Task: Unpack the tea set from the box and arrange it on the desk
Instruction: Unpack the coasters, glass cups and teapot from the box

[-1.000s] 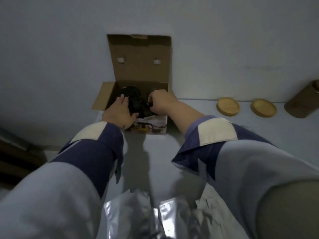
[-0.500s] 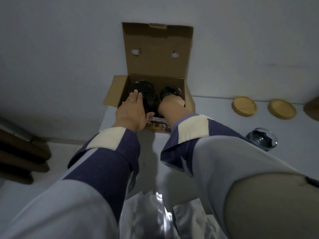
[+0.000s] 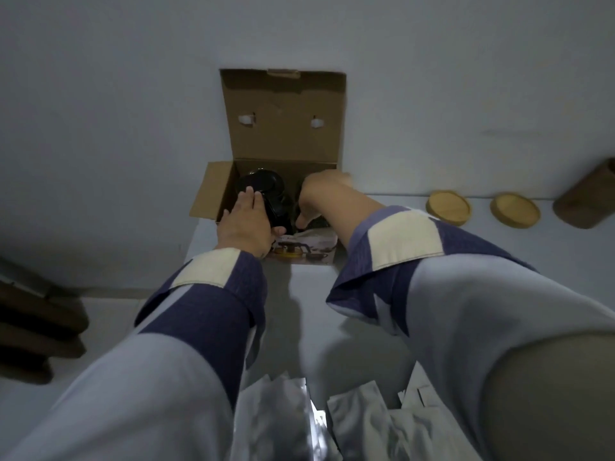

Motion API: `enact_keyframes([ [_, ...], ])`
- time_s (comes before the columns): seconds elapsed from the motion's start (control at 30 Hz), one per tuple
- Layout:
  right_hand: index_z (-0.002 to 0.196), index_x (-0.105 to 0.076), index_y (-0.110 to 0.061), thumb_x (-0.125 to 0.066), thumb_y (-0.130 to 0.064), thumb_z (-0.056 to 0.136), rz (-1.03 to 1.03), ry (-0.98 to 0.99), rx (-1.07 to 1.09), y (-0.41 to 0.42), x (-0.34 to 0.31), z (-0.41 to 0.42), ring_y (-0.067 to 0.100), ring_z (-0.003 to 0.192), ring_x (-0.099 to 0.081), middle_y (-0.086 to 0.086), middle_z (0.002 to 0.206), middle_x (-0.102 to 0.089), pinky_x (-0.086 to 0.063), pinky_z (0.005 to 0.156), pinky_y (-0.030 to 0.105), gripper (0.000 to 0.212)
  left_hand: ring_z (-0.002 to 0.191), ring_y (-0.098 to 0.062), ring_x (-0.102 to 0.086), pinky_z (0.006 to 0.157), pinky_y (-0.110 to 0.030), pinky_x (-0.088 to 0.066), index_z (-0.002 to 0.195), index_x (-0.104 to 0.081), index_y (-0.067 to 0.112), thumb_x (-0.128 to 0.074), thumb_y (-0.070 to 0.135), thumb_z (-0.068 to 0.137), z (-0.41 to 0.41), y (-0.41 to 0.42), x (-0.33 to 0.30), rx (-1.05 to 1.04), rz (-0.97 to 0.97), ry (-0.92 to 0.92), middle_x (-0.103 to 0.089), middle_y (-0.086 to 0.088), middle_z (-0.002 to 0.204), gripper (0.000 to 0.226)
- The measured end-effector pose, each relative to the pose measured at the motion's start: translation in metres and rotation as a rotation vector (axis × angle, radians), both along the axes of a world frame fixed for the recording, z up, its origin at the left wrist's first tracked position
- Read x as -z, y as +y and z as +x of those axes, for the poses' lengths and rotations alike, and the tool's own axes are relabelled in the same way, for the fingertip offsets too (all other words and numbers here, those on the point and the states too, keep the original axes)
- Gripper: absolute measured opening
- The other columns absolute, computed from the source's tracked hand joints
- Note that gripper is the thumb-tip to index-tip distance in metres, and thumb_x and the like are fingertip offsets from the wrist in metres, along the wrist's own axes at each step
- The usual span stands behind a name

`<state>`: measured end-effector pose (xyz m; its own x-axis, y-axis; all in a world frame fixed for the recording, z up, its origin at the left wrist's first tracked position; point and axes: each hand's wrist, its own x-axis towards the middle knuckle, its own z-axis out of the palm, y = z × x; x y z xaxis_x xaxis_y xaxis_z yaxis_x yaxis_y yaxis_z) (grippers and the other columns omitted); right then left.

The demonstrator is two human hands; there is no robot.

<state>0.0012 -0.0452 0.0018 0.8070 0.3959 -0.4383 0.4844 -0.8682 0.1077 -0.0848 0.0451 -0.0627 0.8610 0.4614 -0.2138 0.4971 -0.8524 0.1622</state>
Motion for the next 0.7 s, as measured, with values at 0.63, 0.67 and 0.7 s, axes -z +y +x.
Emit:
enact_keyframes([
  [0.63, 0.134, -0.036, 0.0, -0.077, -0.046, 0.068, 0.862, -0.112, 0.501, -0.142, 0.011, -0.01, 0.026, 0.116, -0.049, 0.011, 0.136, -0.031, -0.036, 0.08, 0.024, 0.09, 0.149, -0.025, -0.009, 0.121, -0.043, -0.009, 0.152, -0.017, 0.006, -0.041, 0.031, 0.1, 0.022, -0.063, -0.02, 0.163, 0.114, -0.129, -0.008, -0.009, 0.162, 0.062],
  [0.67, 0.133, -0.036, 0.0, -0.077, -0.046, 0.068, 0.866, -0.123, 0.525, -0.155, 0.016, -0.012, 0.026, 0.117, -0.048, 0.012, 0.135, -0.032, -0.035, 0.08, 0.024, 0.09, 0.149, -0.025, -0.009, 0.121, -0.042, -0.009, 0.152, -0.017, 0.006, -0.041, 0.029, 0.1, 0.024, -0.078, -0.02, 0.218, 0.107, -0.148, -0.008, -0.009, 0.162, 0.062],
  [0.7, 0.133, -0.037, 0.001, -0.076, -0.047, 0.067, 0.874, -0.132, 0.546, -0.169, 0.021, -0.014, 0.026, 0.118, -0.047, 0.012, 0.135, -0.033, -0.035, 0.081, 0.024, 0.09, 0.149, -0.026, -0.01, 0.121, -0.042, -0.01, 0.152, -0.016, 0.006, -0.041, 0.026, 0.1, 0.027, -0.094, -0.018, 0.262, 0.098, -0.155, -0.008, -0.008, 0.162, 0.061],
])
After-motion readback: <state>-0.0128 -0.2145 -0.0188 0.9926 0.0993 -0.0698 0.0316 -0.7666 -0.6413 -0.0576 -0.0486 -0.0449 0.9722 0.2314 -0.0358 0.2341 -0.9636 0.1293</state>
